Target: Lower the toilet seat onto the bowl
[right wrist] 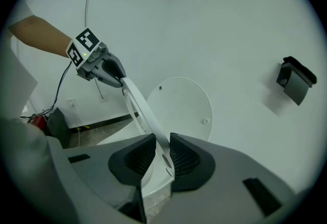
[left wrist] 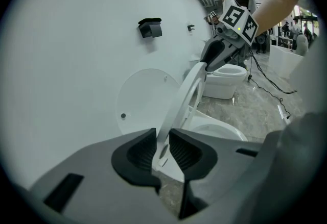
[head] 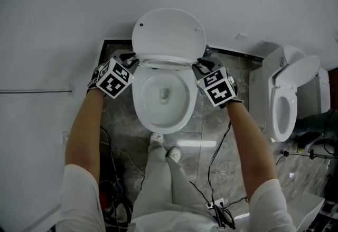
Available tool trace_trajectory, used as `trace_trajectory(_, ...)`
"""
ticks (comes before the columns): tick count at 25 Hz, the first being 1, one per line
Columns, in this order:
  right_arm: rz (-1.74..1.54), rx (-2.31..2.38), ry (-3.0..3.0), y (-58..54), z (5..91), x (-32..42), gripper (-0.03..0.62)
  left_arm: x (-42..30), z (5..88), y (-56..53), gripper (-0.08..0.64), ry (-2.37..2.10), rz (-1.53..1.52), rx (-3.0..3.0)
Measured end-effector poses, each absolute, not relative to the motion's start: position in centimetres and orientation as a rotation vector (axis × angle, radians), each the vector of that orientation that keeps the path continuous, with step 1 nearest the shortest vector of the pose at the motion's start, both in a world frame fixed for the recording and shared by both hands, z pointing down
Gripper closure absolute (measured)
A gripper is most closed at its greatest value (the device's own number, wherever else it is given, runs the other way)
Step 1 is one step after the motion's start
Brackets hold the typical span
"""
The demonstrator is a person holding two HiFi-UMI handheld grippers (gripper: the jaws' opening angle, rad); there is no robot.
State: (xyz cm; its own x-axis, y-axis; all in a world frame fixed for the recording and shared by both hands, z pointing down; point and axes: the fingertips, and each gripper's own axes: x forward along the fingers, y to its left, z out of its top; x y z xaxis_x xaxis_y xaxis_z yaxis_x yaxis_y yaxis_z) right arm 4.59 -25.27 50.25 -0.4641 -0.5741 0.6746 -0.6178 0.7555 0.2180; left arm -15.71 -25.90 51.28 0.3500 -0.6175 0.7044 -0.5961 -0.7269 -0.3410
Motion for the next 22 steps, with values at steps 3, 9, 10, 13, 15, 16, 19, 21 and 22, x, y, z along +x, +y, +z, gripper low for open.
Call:
trace_trajectory(3, 0.089, 0.867, -2.194, -24.1, 50.6, 4.5, 0.488, -15.8, 51.7, -24.8, 0.474, 1.121, -1.357, -2.586)
trace_trajectory(9, 0.133, 0.795, -2.182, -22.0, 51.3, 4.4, 0.48, -15.8, 52.9, -23.0, 0.451, 1.012, -1.367, -2.69)
trace_trajectory(10, 0.146, 0.779, -2.182, -21.6, 51.5, 4.4, 0.477, -15.7, 53.2, -22.7, 0.445, 0.982, -1.376, -2.707)
trace_trajectory(13, 0.184, 0.738, -2.181, -20.9, 51.9, 4.4, 0.468, -15.5, 54.0, -21.8, 0.436, 0.904, -1.419, -2.739)
trace_trajectory(15, 0.209, 0.727, -2.17, -20.4, 52.2, 4.4, 0.462, -15.4, 54.5, -21.3, 0.433, 0.869, -1.439, -2.749)
trace_trajectory(16, 0.221, 0.724, -2.163, -20.2, 52.4, 4.4, 0.46, -15.3, 54.6, -21.1, 0.431, 0.851, -1.441, -2.758)
trace_trajectory(19, 0.257, 0.708, -2.145, -19.5, 52.8, 4.3, 0.453, -15.0, 54.7, -20.4, 0.424, 0.785, -1.435, -2.802)
trace_trajectory(21, 0.29, 0.697, -2.14, -19.0, 53.0, 4.4, 0.445, -14.9, 54.7, -19.9, 0.42, 0.737, -1.446, -2.819)
trace_trajectory(22, 0.309, 0.692, -2.141, -18.8, 53.2, 4.5, 0.439, -14.9, 54.9, -19.6, 0.419, 0.716, -1.46, -2.826)
